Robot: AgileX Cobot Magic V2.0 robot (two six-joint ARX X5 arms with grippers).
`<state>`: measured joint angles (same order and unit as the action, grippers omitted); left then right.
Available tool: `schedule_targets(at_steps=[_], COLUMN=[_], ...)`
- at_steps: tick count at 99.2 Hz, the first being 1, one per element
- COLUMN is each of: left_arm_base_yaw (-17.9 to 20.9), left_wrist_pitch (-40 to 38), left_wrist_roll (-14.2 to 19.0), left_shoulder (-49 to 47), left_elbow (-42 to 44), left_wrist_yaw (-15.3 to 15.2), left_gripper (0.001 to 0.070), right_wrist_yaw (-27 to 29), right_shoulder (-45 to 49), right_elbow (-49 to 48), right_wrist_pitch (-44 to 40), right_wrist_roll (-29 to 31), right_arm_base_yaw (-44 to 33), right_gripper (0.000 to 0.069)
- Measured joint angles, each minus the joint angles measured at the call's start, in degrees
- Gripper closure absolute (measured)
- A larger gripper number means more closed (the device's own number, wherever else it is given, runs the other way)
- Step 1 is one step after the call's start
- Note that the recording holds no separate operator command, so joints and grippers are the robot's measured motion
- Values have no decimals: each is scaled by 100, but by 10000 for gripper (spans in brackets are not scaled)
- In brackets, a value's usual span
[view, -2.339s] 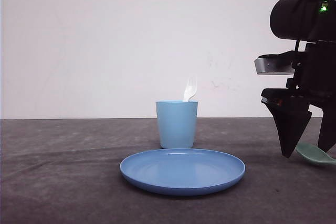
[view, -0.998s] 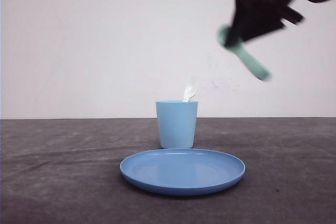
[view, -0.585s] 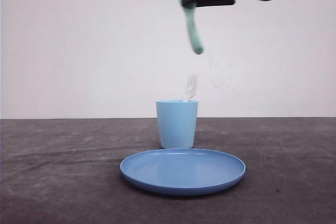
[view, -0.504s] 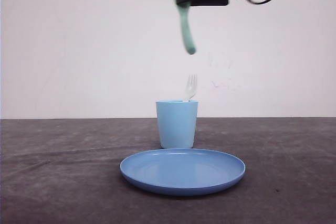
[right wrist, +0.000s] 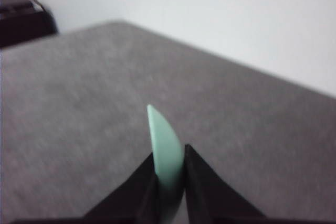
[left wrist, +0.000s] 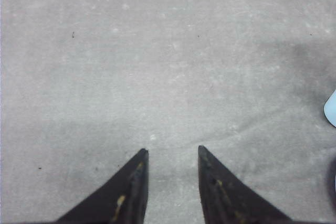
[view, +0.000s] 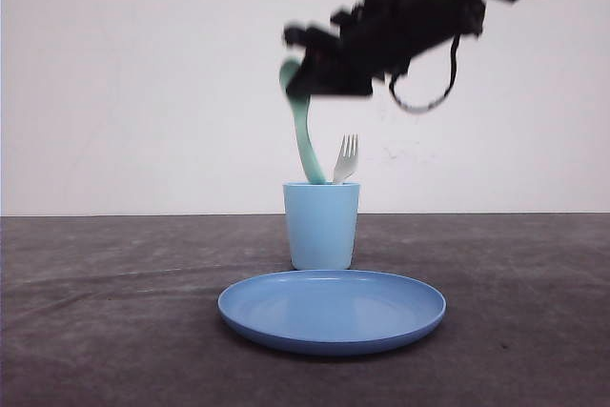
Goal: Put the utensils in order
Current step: 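Lift the green spoon with the right gripper over the blue cup, then lower the spoon into the cup beside the fork and release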
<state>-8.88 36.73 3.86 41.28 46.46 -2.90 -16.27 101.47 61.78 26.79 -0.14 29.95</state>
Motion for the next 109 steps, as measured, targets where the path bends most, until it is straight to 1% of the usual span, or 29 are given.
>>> schedule_targets(at_steps=[24, 65, 82, 86, 89, 93, 102, 106, 109], left_arm_base_yaw=[0, 0, -2, 0, 0, 0, 0, -2, -2], left_wrist_pitch=[4, 33, 33, 33, 33, 33, 33, 33, 33], left_wrist_roll=[0, 0, 0, 0, 0, 0, 0, 0, 0], left_shoulder=[0, 0, 0, 0, 0, 0, 0, 0, 0], left_elbow=[0, 0, 0, 0, 0, 0, 0, 0, 0], left_wrist_yaw=[0, 0, 0, 0, 0, 0, 0, 0, 0], left_gripper=[545, 545, 545, 545, 545, 545, 545, 545, 545], right_wrist_yaw=[2, 7, 2, -4, -9, -11, -13, -13, -11], right_shoulder=[328, 352, 352, 352, 352, 352, 352, 345, 326], right_elbow=[0, 0, 0, 0, 0, 0, 0, 0, 0], right_wrist_pitch=[-52, -566, -592, -595, -595, -592, -577, -579, -592], right_wrist_roll=[-7, -9, -9, -9, -9, -9, -9, -9, -9], right_arm_base_yaw=[15, 26, 26, 26, 26, 26, 26, 26, 26], right_gripper=[643, 643, 634, 605, 566, 494, 302, 235, 198])
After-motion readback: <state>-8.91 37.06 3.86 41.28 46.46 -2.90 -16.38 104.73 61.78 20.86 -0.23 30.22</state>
